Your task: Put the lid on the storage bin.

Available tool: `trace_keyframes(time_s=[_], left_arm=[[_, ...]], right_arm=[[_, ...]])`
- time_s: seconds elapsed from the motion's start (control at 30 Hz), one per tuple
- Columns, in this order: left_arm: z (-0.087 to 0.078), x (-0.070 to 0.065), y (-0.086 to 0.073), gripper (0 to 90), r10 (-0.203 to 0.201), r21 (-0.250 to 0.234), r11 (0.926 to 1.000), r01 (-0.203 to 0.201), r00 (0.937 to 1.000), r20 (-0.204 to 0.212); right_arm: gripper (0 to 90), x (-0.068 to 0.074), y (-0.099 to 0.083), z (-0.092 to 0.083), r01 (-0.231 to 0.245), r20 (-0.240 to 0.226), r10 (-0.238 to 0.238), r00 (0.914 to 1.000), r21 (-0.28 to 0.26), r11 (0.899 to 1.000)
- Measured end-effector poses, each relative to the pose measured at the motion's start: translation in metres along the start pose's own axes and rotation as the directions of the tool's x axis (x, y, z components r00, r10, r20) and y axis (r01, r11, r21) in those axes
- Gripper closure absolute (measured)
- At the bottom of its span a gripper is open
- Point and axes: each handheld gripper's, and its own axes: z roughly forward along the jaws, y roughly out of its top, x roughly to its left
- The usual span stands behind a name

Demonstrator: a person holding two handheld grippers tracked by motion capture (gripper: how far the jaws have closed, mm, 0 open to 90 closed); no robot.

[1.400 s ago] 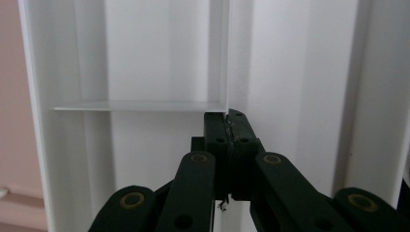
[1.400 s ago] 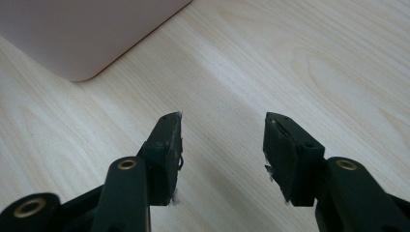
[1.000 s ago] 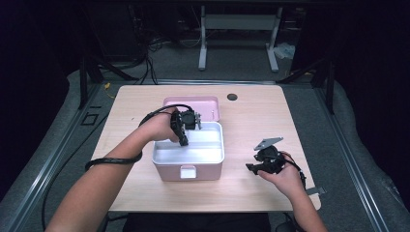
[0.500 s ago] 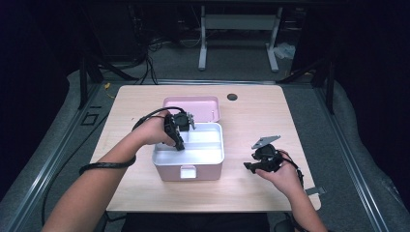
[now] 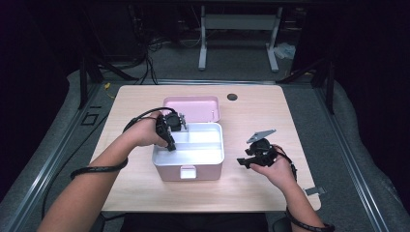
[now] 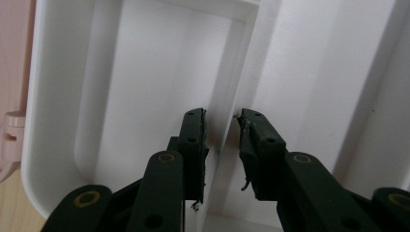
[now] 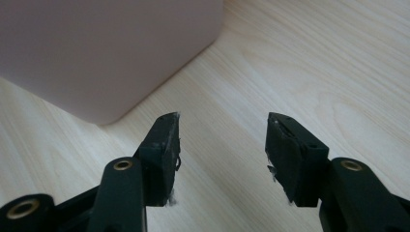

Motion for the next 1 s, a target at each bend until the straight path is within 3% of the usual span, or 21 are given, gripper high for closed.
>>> trace_keyframes(time_s=[0.13, 0.33, 0.4, 0.43, 0.53, 0.7, 0.87, 1.0], left_arm=[[0.000, 0.000, 0.002, 71.3, -0.004, 0.011, 0.9999, 0.004, 1.0000, 0.000], [0.000, 0.000, 0.003, 71.2, -0.013, 0.018, 0.9998, 0.013, 0.9999, -0.004], [0.000, 0.000, 0.002, 71.2, -0.013, 0.015, 0.9998, 0.013, 0.9999, -0.004], [0.000, -0.001, 0.002, 71.2, -0.014, 0.014, 0.9998, 0.014, 0.9999, -0.005], [0.000, -0.001, 0.001, 71.2, -0.018, 0.005, 0.9998, 0.018, 0.9998, -0.003], [0.000, -0.001, 0.000, 71.2, -0.019, -0.003, 0.9998, 0.019, 0.9998, -0.004], [0.001, 0.000, 0.000, 71.2, -0.018, -0.001, 0.9998, 0.018, 0.9998, -0.005], [0.001, -0.001, 0.002, 71.2, -0.015, 0.016, 0.9998, 0.015, 0.9999, -0.009]], right_arm=[[45.3, -0.001, 0.010, 0.002, -0.006, -0.031, 0.007, 0.9995, 0.006, 1.000], [44.9, -0.011, 0.043, -0.005, 0.028, 0.017, -0.029, 0.9994, 0.025, 0.999], [44.9, -0.017, 0.056, -0.007, 0.001, 0.044, -0.001, 0.9991, -0.006, 1.000], [44.9, -0.020, 0.063, -0.008, -0.011, 0.032, 0.012, 0.9994, -0.021, 1.000], [45.0, -0.027, 0.083, -0.008, -0.032, 0.049, 0.033, 0.9982, -0.018, 0.999], [46.8, -0.039, 0.115, 0.005, -0.034, 0.069, 0.030, 0.9972, 0.051, 0.998], [48.7, -0.047, 0.149, 0.016, -0.110, 0.069, 0.105, 0.9920, 0.073, 0.991], [54.2, -0.053, 0.170, 0.027, -0.197, 0.086, 0.190, 0.9781, 0.091, 0.976]])
